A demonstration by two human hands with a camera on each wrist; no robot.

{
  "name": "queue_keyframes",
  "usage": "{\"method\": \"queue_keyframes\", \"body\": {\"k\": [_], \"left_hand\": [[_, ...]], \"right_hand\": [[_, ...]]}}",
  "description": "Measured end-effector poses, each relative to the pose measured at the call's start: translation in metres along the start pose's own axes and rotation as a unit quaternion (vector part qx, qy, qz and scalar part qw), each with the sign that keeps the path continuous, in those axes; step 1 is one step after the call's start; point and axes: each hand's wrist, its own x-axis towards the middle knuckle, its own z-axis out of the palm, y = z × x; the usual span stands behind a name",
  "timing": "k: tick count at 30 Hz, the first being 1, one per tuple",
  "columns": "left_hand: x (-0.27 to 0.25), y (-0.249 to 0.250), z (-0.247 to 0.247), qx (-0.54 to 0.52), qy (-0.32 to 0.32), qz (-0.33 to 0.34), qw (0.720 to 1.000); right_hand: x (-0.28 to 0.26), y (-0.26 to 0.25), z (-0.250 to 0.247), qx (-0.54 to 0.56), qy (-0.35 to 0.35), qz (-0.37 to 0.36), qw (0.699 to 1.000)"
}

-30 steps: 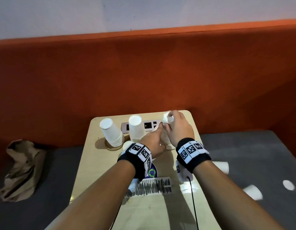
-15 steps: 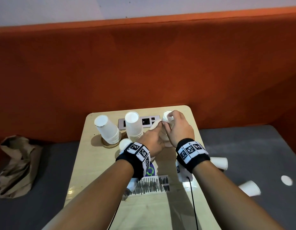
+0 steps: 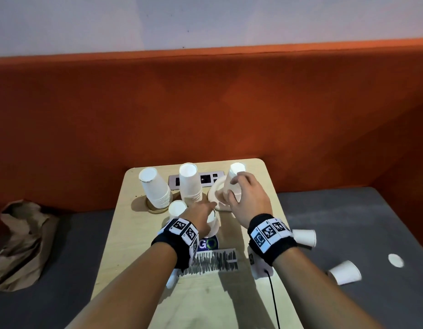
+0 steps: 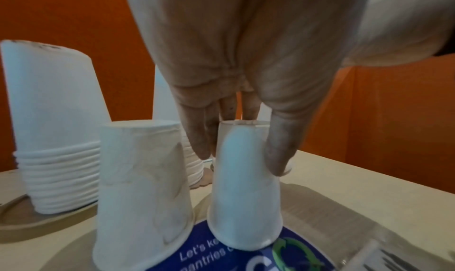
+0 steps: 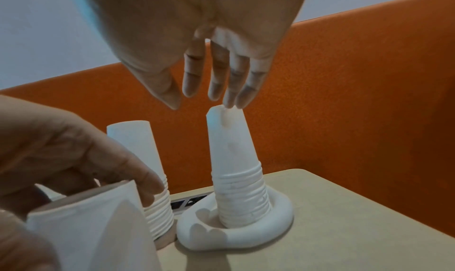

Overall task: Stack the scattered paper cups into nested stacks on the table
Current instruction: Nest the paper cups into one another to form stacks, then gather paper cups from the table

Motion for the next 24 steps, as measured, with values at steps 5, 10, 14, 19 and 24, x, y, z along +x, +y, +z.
{"method": "queue_keyframes", "body": {"k": [5,10,14,19,24], "left_hand": [[-0.019,0.000,0.004,-0.026,0.027,0.004,0.999],[-0.044,-0.010,-0.001,-0.088,0.067,-0.011,0.994],[-0.067,-0.026,-0.011,-0.111,0.079,-0.043,0.990],[-0.098,-0.059,-0.014,-0.176,0.131,-0.096,0.971],[-0.130,-0.093,-0.027,-0.203,0.199,-0.140,0.948]], "right_hand": [[-0.027,0.001,-0.002,0.004,-0.097,-0.016,0.995],[-0.047,0.004,0.005,0.010,-0.220,-0.011,0.975],[-0.056,-0.005,0.014,0.025,-0.272,-0.018,0.962],[-0.055,-0.028,0.035,0.044,-0.303,-0.033,0.951],[-0.044,-0.049,0.054,0.039,-0.226,-0.012,0.973]]}}
